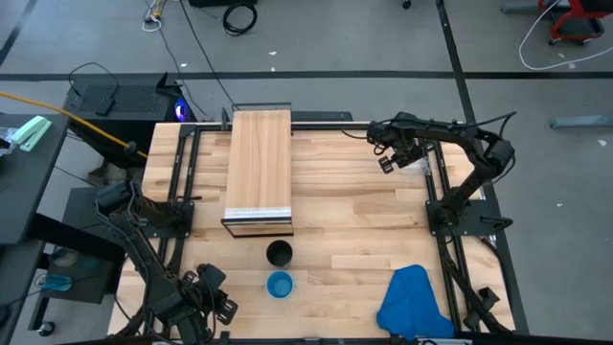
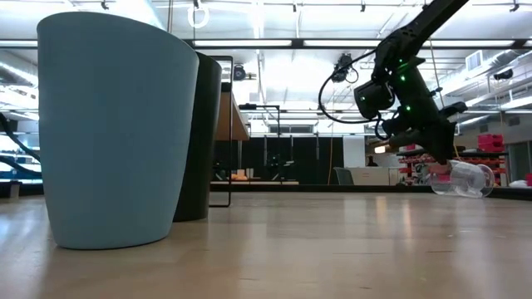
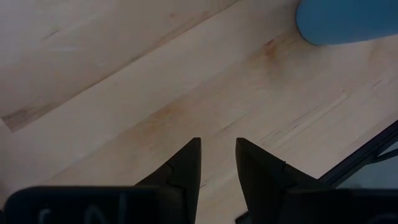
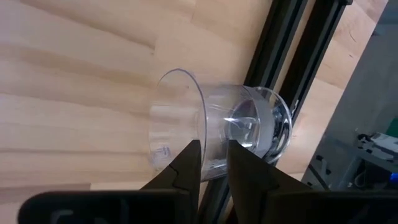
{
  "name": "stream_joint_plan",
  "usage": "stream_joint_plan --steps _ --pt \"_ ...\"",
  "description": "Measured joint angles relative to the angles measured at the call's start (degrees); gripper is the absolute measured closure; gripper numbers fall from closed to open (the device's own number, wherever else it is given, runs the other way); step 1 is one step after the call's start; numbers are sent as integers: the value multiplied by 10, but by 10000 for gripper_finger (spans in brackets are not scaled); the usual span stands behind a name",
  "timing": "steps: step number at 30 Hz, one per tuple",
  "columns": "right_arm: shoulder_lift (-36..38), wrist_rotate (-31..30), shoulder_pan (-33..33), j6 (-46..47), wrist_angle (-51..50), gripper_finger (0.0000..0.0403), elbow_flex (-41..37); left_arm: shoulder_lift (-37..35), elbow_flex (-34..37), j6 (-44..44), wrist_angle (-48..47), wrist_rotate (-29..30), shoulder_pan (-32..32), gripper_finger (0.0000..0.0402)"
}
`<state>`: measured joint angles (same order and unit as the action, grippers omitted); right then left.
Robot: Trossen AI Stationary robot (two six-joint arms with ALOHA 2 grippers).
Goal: Stack small to large cups/mugs on shelf
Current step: Move the transparent mug to the bottom of the table
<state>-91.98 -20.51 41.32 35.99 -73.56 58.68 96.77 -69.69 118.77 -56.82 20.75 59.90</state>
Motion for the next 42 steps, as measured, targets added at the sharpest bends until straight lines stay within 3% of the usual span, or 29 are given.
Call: stream_joint_plan --steps 10,22,42 --pt "-1 4 -1 -2 -11 336 33 0 0 -7 1 0 0 294" --pt "0 -1 4 -4 -38 389 35 0 0 -9 0 0 0 294" --pt "0 35 3 -5 -38 399 47 0 0 -11 0 0 0 294"
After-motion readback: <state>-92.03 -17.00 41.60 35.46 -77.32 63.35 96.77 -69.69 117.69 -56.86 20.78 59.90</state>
